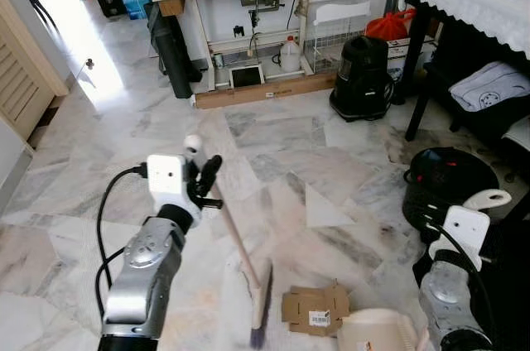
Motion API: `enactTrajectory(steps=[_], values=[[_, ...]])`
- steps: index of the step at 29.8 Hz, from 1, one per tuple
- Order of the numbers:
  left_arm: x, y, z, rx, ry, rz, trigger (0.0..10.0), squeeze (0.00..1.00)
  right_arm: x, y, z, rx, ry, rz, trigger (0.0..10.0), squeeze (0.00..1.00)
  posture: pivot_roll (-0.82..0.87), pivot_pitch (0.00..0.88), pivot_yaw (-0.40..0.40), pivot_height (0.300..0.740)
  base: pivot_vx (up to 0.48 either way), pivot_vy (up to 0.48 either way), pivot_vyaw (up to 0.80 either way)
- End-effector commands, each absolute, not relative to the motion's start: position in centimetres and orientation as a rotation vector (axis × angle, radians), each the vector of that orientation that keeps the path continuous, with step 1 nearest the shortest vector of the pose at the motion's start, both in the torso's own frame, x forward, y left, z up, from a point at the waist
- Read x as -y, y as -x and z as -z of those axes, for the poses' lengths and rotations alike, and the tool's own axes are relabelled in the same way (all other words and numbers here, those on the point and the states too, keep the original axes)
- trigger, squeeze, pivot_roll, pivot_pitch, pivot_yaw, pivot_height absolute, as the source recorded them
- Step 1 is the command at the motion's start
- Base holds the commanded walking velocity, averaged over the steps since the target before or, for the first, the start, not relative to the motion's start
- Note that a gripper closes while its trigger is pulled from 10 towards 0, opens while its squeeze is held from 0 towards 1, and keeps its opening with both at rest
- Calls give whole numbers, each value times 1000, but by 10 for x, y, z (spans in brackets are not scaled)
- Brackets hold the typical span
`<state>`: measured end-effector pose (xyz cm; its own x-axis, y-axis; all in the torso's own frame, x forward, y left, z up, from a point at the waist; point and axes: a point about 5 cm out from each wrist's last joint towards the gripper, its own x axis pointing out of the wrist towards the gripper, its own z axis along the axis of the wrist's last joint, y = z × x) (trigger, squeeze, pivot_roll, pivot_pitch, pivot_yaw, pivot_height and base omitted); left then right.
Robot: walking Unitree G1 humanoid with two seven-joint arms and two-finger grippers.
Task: Sweep floor
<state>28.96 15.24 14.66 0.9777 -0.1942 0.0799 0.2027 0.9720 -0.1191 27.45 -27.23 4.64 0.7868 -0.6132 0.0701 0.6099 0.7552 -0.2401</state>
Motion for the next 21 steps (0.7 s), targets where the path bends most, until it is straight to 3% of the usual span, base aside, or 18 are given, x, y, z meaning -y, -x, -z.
enactTrajectory(steps=[1,14,21], values=[[-162,-291,-152,109,122,174,10000,0,269,-280,-51,5,250,650,10000,0,101,0,89,740,0,0,0],[-165,-293,-144,109,95,149,10000,0,273,-285,-54,-9,258,644,10000,0,90,0,73,740,0,0,0],[-160,-296,-144,119,100,155,10000,0,276,-285,-54,-23,275,644,10000,0,88,0,64,740,264,0,0]])
